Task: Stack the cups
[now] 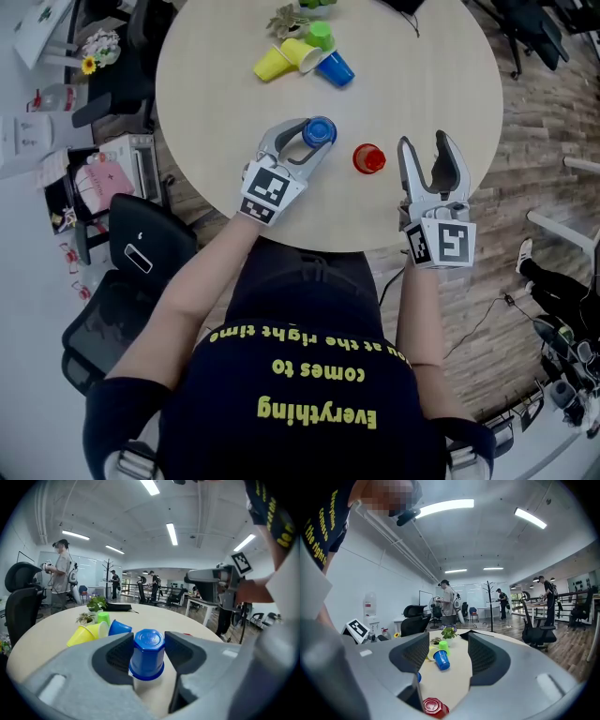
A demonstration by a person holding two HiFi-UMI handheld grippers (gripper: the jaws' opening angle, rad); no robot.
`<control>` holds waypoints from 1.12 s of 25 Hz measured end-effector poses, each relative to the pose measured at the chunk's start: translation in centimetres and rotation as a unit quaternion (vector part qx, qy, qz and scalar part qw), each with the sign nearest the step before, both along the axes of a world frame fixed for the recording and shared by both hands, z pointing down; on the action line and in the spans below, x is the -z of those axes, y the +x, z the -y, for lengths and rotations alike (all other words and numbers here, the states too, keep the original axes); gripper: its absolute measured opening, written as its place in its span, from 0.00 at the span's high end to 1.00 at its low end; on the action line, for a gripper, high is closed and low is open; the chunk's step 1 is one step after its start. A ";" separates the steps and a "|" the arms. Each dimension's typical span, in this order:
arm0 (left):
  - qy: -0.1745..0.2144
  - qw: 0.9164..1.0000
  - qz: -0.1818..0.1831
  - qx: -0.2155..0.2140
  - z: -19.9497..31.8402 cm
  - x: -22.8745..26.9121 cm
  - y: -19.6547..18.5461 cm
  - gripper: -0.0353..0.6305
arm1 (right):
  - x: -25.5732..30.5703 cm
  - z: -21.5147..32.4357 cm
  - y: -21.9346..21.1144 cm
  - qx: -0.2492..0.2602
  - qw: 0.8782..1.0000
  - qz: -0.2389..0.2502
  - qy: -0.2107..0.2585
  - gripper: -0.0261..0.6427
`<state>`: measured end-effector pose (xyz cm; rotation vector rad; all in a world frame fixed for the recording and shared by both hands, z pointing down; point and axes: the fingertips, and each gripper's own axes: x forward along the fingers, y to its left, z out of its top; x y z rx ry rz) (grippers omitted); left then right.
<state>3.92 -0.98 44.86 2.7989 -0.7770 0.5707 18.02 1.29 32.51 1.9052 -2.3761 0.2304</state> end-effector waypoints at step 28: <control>-0.045 0.996 0.038 -0.070 -5.6 -6.1 4.1 0.63 | -0.8 -3.0 1.6 -0.021 1.000 0.005 -0.008 0.56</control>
